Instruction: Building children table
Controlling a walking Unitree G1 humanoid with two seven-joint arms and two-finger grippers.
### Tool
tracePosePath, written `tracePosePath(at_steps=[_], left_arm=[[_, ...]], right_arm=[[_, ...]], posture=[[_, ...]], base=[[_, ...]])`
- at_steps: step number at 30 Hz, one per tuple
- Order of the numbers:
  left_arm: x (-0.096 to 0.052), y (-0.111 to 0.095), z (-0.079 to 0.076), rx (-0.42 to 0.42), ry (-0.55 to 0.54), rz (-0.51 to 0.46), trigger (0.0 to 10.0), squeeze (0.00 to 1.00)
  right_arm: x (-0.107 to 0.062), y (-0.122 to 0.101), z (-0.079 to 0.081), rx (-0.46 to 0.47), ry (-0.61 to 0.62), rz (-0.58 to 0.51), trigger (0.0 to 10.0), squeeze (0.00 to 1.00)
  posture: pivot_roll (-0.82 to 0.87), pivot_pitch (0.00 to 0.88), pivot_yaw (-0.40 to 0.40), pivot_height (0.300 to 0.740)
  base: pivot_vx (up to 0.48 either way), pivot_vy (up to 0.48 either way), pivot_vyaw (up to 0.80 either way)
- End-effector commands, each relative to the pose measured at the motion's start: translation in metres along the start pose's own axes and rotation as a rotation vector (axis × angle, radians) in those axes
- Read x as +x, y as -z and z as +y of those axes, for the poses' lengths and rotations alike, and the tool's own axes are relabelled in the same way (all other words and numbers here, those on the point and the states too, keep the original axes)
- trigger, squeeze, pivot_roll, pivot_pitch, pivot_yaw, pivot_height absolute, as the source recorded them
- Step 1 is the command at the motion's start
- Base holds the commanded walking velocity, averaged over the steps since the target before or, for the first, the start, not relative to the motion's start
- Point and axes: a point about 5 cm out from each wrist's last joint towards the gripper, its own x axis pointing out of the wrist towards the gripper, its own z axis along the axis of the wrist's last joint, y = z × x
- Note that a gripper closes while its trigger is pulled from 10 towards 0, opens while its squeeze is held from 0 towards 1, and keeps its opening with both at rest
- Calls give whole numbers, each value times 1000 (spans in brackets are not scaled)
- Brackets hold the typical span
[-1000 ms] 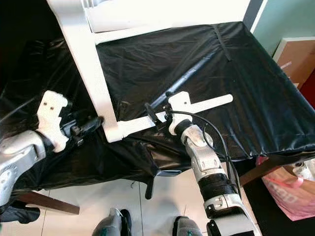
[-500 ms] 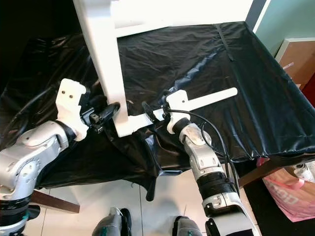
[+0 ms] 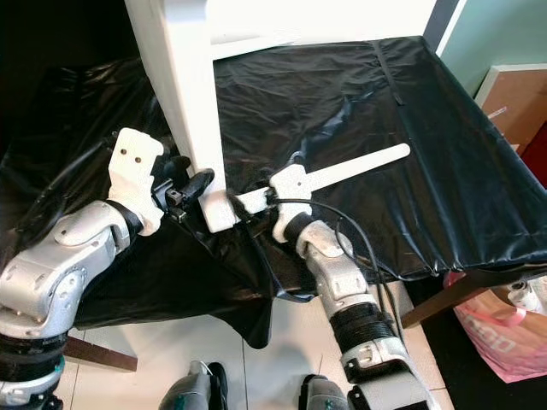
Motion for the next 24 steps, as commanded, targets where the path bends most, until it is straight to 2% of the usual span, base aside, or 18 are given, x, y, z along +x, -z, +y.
tracePosePath(at_steps=[1,5,6,7,16,18,21,22,23,24], left_arm=[[0,5,9,7,-172,24,10000,0],[1,6,10,11,-175,36,10000,0],[2,6,9,2,-163,32,10000,51],[2,7,8,-7,-154,29,10000,1000],[1,5,-3,-50,-64,7,10000,1000],[1,5,-10,-47,-7,4,10000,1000],[2,4,-14,-47,22,2,10000,1000],[6,3,-20,-48,39,5,10000,1000],[7,3,-21,-49,39,8,10000,243],[9,3,-23,-52,44,9,10000,243]], right_arm=[[2,1,2,2,-22,8,10000,0],[7,0,3,5,-25,3,10000,0],[9,0,4,8,-28,-1,10000,0],[10,-1,5,11,-33,-4,10000,0],[5,-3,4,4,-49,-9,10000,0],[-3,-3,-1,-12,-52,-6,10000,0],[-9,-3,-4,-21,-50,2,10000,0],[-19,-3,-12,-35,-42,18,10000,0],[-22,-3,-14,-38,-39,21,10000,0],[-26,-3,-17,-40,-34,26,10000,0]], posture=[[46,156,8,740],[50,155,6,740],[49,155,6,740],[49,155,6,740],[50,149,3,740],[47,149,2,740],[44,151,4,740],[41,153,6,740],[41,153,6,740],[36,157,7,740]], base=[[0,0,0],[0,0,0],[0,0,0],[0,0,0],[0,0,0],[0,0,0],[0,0,0],[0,0,0],[0,0,0],[0,0,0]])
